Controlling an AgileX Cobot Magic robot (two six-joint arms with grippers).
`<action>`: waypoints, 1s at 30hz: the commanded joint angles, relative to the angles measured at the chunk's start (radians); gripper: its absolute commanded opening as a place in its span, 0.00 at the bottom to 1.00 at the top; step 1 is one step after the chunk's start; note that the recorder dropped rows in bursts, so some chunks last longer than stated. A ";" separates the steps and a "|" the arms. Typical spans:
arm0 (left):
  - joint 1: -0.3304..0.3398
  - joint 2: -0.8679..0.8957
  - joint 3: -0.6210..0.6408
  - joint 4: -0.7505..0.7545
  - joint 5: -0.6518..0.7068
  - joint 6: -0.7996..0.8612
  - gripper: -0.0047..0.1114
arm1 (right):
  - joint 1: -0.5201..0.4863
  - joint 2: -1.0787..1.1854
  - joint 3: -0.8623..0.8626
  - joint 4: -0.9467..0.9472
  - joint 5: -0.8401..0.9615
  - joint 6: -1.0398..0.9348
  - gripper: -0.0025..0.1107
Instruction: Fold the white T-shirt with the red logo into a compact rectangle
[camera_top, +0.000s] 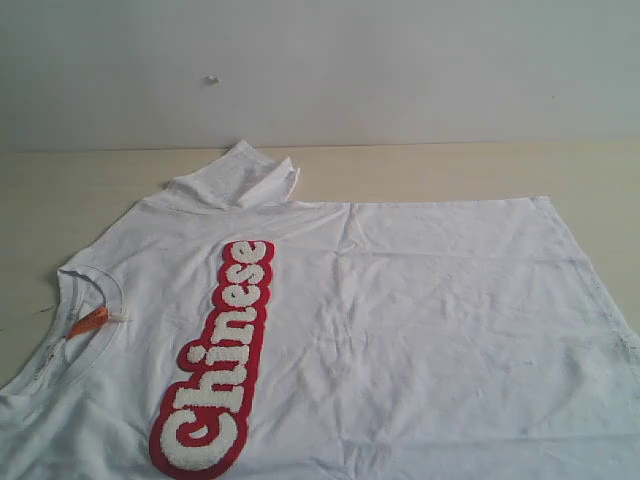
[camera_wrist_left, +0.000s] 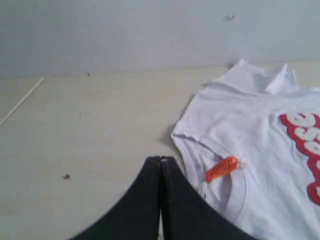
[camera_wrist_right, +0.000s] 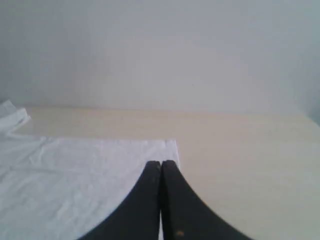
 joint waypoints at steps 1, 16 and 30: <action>0.002 -0.006 0.003 0.001 -0.177 0.003 0.04 | 0.002 -0.007 0.005 0.021 -0.159 -0.004 0.02; 0.002 -0.006 -0.057 0.155 -0.732 -0.703 0.04 | 0.002 -0.007 0.004 0.024 -0.691 0.311 0.02; 0.002 0.524 -0.685 0.932 -0.531 -1.203 0.04 | 0.002 0.188 -0.573 0.013 -0.250 0.166 0.02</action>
